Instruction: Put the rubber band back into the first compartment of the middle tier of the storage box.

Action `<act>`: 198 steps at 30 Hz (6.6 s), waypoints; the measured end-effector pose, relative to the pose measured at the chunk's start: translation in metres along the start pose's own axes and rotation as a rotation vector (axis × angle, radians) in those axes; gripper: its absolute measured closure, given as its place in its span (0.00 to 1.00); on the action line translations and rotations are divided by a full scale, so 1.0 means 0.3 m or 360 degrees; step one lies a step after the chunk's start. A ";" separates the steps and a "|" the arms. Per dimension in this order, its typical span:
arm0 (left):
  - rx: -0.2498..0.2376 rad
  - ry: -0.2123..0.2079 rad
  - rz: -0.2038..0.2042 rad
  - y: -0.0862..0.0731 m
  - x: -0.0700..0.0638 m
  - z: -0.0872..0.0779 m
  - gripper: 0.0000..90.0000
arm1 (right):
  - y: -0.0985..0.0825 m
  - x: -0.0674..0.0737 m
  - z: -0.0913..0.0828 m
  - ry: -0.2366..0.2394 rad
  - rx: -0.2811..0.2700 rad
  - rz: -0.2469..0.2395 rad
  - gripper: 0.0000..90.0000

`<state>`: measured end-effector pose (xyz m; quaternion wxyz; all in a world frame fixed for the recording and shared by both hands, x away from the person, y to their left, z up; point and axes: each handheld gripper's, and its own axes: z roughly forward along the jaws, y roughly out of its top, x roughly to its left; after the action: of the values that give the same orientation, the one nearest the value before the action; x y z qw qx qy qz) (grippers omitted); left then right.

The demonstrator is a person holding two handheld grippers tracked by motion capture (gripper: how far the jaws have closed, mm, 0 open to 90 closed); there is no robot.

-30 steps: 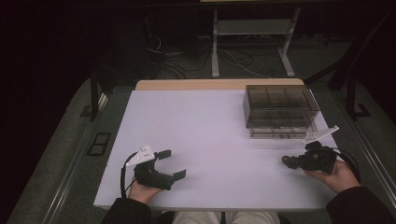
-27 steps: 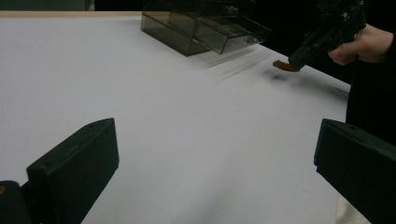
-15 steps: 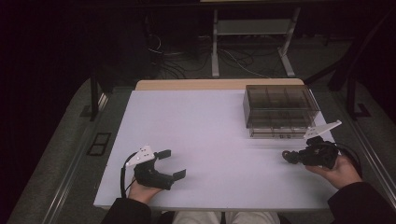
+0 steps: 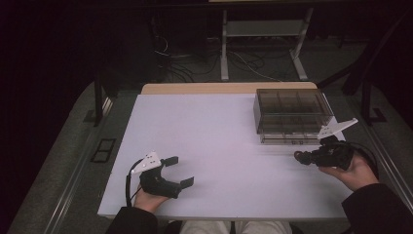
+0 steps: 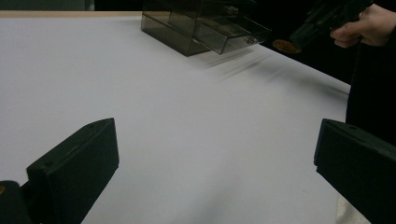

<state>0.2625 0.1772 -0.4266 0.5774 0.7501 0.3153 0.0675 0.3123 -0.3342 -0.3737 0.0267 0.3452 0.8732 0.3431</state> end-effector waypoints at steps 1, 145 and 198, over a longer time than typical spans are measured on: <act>0.0000 0.0001 0.0000 0.000 0.000 0.000 0.00 | 0.005 0.000 -0.002 0.0000 -0.0001 0.0002 0.94; -0.0003 -0.0010 0.0010 0.000 0.004 -0.007 0.00 | 0.278 -0.129 0.250 -0.0098 -0.0064 0.0053 0.94; 0.0012 -0.0010 0.0004 -0.004 0.002 -0.004 0.00 | 0.244 -0.080 0.166 -0.0214 -0.0144 0.0234 0.13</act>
<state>0.2619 0.1788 -0.4273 0.5754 0.7529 0.3129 0.0647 0.3875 -0.2816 -0.3709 0.0755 0.4291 0.8253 0.3592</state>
